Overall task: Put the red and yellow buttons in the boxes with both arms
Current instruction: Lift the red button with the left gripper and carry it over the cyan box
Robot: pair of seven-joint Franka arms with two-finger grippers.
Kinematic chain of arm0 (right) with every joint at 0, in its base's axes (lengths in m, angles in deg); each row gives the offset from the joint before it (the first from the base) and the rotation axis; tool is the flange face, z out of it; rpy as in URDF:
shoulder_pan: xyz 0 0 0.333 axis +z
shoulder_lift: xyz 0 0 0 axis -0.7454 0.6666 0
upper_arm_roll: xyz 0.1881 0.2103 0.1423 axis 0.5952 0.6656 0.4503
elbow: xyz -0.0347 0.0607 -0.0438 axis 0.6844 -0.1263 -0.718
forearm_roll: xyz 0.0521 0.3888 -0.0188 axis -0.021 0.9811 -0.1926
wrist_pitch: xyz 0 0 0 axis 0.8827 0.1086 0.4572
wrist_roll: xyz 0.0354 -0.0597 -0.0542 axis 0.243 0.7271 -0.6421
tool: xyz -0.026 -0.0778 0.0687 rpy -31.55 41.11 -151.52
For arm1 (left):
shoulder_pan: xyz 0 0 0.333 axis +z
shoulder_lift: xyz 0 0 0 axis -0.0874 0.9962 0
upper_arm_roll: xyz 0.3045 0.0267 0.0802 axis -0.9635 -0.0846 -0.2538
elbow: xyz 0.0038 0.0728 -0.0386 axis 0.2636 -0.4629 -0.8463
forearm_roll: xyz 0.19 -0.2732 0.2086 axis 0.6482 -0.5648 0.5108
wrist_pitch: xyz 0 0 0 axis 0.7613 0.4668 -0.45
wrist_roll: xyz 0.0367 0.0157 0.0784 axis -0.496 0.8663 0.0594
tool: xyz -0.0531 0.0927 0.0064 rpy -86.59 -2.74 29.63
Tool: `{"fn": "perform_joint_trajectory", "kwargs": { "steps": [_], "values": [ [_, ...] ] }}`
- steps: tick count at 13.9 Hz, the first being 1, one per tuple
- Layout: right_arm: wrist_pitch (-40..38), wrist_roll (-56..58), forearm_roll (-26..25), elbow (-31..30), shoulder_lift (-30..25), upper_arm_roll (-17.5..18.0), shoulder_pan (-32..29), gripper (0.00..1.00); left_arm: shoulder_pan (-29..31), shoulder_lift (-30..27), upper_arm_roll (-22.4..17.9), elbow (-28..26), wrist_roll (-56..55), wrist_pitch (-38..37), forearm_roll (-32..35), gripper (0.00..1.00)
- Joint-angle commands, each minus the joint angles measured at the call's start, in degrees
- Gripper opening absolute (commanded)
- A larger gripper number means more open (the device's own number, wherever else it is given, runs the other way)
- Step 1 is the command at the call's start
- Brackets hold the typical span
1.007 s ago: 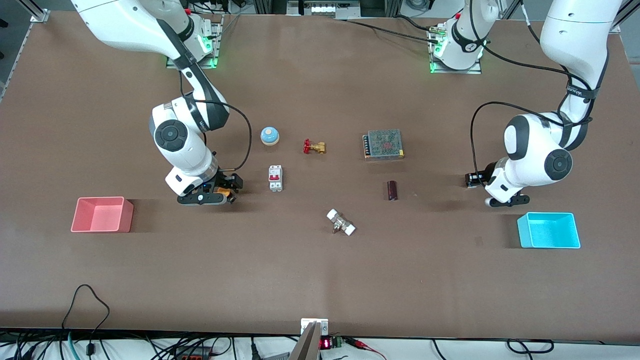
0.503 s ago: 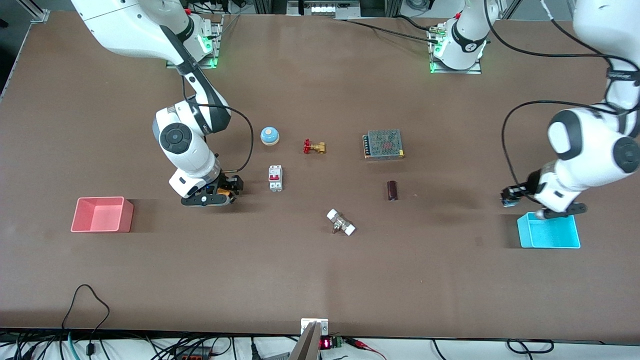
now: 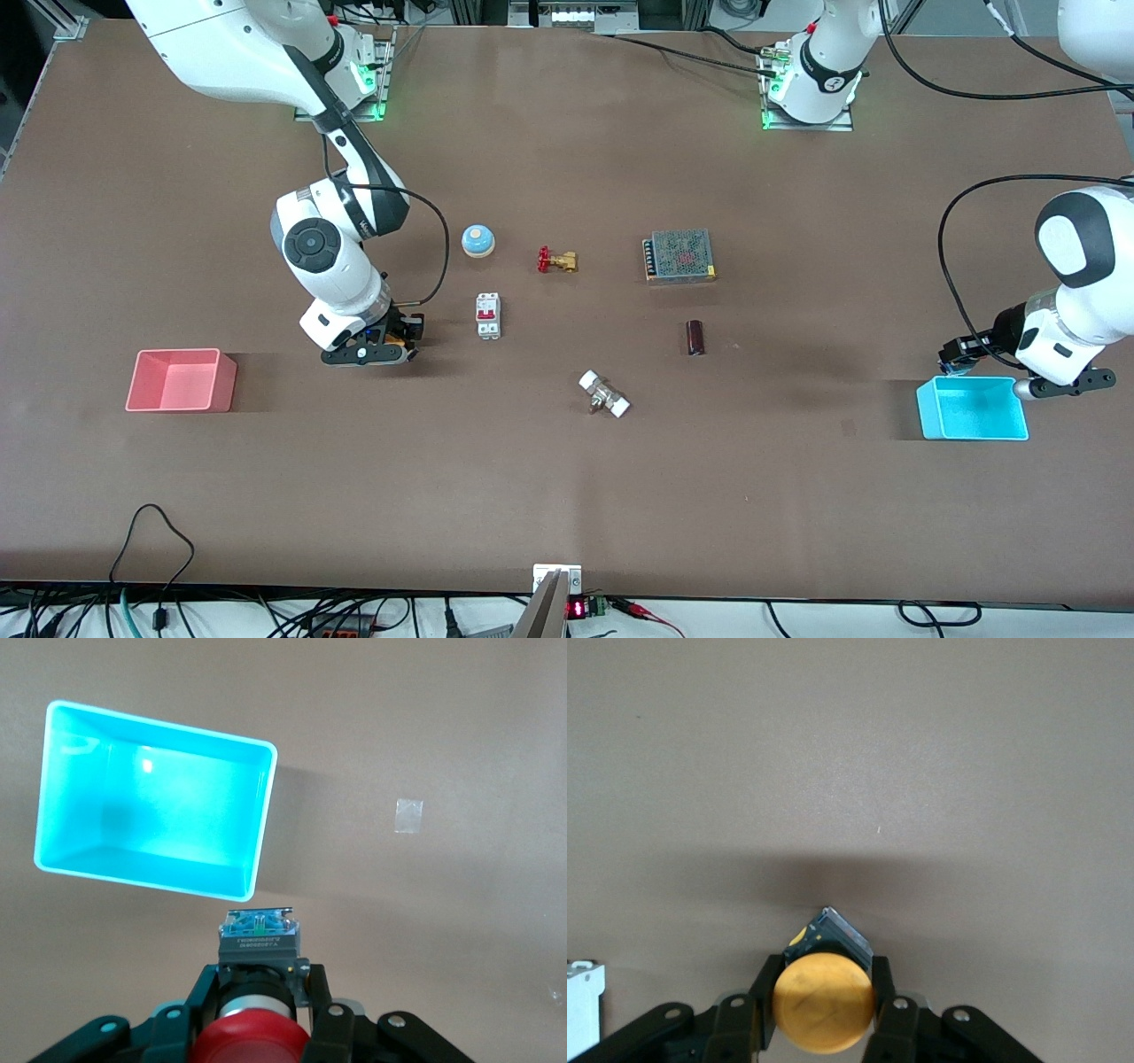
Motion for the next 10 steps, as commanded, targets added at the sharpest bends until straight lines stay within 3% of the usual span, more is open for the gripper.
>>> {"fn": "perform_joint_trajectory", "kwargs": {
  "steps": [1, 4, 6, 10],
  "values": [
    [0.48, -1.11, -1.28, 0.29, 0.38, 0.07, -0.03, 0.35, 2.05, 4.15, 0.11, 6.42, 1.89, -0.99, 0.99, 0.31],
    [0.39, -0.59, -1.28, 0.46, 0.29, -0.01, -0.12, 0.33, 5.48, 9.87, 0.2, 12.13, 8.47, -0.82, 0.55, 0.31],
    [-0.74, 1.08, -1.28, 1.51, -1.54, -0.45, -0.55, 0.32, 6.01, 10.67, 0.2, 13.38, 9.46, -0.9, 0.47, 0.3],
    [-17.15, 14.49, -0.14, 5.64, -10.85, -2.29, -5.38, 0.32, 5.75, 12.77, 0.2, 14.87, 9.63, -0.82, 0.47, 0.3]
  ]
}}
